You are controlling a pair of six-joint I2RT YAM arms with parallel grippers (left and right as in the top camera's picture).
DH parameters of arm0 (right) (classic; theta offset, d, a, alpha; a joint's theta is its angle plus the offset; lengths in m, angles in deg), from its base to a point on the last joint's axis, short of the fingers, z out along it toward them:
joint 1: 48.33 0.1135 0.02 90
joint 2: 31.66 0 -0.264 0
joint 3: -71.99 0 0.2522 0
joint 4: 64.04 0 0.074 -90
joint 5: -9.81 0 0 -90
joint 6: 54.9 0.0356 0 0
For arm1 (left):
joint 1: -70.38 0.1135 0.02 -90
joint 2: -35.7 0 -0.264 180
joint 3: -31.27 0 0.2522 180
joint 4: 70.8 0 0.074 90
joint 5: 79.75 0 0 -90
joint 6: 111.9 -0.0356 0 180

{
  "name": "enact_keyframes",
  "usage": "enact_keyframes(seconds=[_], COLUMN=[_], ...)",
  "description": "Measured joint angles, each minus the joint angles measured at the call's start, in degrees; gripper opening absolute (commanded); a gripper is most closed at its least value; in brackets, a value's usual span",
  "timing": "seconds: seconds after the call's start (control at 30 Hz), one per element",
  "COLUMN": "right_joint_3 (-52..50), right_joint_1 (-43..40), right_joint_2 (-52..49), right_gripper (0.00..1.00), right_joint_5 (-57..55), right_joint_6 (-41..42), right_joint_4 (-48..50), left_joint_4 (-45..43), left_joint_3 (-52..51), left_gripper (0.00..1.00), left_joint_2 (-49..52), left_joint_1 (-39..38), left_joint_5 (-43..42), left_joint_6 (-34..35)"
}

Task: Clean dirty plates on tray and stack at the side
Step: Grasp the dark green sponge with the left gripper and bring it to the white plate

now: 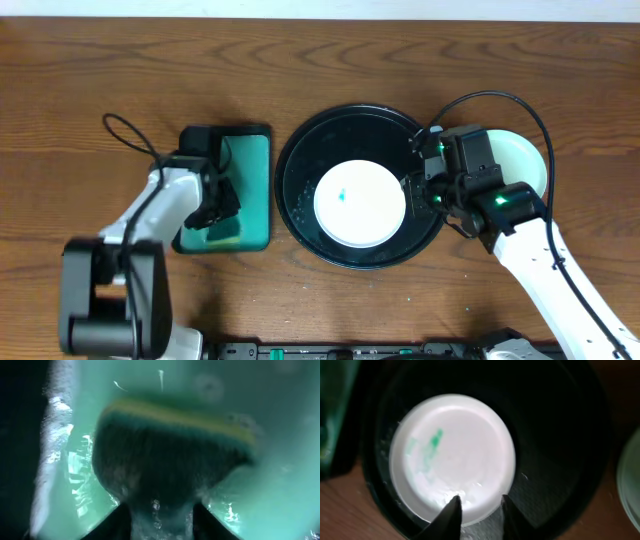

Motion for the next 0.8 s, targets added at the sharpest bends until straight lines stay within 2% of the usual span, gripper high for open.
enact_keyframes(seconds=[0.03, 0.17, 0.33, 0.4, 0.57, 0.67, 0.73, 0.8], right_joint_3=[0.0, 0.0, 0.0, 0.0, 0.0, 0.0, 0.0, 0.0], right_joint_1=[0.0, 0.0, -0.2, -0.9, -2.7, -3.8, -4.4, -4.7], right_joint_2=[-0.4, -3.1, -8.2, -11.2, -18.6, -23.1, -25.5, -27.3], right_gripper=[0.3, 0.31, 0.19, 0.17, 0.21, 0.22, 0.2, 0.12], right_joint_5=[-1.4, -6.2, -8.5, -8.1, 0.1, 5.0, 7.7, 9.8], right_joint_6=[0.8, 3.7, 5.4, 5.5, 2.3, 0.6, -0.3, -1.0], right_joint_4=[-0.8, -2.4, -2.1, -1.4, 2.1, 3.4, 4.4, 5.3], left_joint_4=[-0.1, 0.5, 5.4, 9.4, 16.3, 16.8, 16.6, 16.2], left_joint_3=[0.3, 1.1, 3.1, 4.4, 9.3, 12.1, 12.6, 12.7], left_gripper=[0.07, 0.07, 0.07, 0.07, 0.07, 0.07, 0.07, 0.07], left_joint_2=[0.9, 1.4, 1.4, 0.6, -7.4, -14.1, -18.0, -21.0], left_joint_1=[0.0, 0.0, 0.0, 0.0, -0.2, -1.1, -2.5, -4.4], left_joint_5=[-0.2, -0.7, -0.9, -0.9, -1.3, -1.4, -2.3, -4.0], left_joint_6=[0.2, 0.2, -0.3, -0.8, -2.3, -2.9, -3.0, -3.1])
